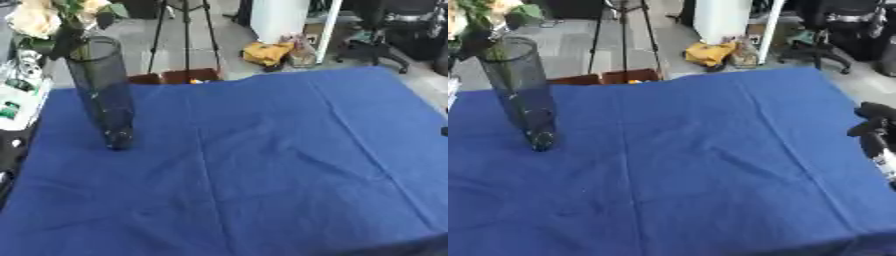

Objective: Arrange flowers into the vase.

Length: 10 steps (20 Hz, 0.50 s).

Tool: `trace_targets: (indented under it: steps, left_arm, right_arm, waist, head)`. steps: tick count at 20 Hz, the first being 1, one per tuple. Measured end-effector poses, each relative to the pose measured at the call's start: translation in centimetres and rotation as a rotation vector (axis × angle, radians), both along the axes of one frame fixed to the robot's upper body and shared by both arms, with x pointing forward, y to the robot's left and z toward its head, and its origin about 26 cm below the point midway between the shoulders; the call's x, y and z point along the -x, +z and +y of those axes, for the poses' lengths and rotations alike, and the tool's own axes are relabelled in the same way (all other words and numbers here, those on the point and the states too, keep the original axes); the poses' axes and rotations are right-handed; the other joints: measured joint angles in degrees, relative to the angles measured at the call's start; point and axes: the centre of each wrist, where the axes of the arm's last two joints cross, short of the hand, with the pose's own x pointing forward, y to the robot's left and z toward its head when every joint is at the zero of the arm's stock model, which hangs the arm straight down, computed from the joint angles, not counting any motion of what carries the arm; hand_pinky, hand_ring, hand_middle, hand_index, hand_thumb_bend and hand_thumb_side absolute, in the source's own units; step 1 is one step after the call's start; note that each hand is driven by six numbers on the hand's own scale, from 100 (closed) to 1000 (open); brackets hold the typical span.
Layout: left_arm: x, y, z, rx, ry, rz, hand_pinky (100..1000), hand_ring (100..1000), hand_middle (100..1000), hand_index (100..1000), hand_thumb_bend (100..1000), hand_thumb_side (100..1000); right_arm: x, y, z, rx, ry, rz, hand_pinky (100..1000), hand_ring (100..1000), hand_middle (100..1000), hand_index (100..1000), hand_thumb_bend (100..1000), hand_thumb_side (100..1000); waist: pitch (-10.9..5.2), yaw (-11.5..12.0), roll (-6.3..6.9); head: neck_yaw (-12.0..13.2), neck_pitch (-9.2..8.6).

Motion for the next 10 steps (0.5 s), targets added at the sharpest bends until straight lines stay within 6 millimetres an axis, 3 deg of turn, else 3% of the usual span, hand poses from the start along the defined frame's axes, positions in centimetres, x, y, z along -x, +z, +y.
trace_targets:
  steps: [10]
  left_arm:
    - [1.2, 0.1, -0.2, -0.055, 0.064, -0.121, 616, 685, 721, 838, 1000, 623]
  right_arm:
    - [0.0, 0.0, -0.1, 0.000, -0.003, -0.003, 838, 952, 580, 910, 306, 600]
  waist:
    - [0.00, 0.1, -0.02]
  head:
    - [-0.3, 0.00]
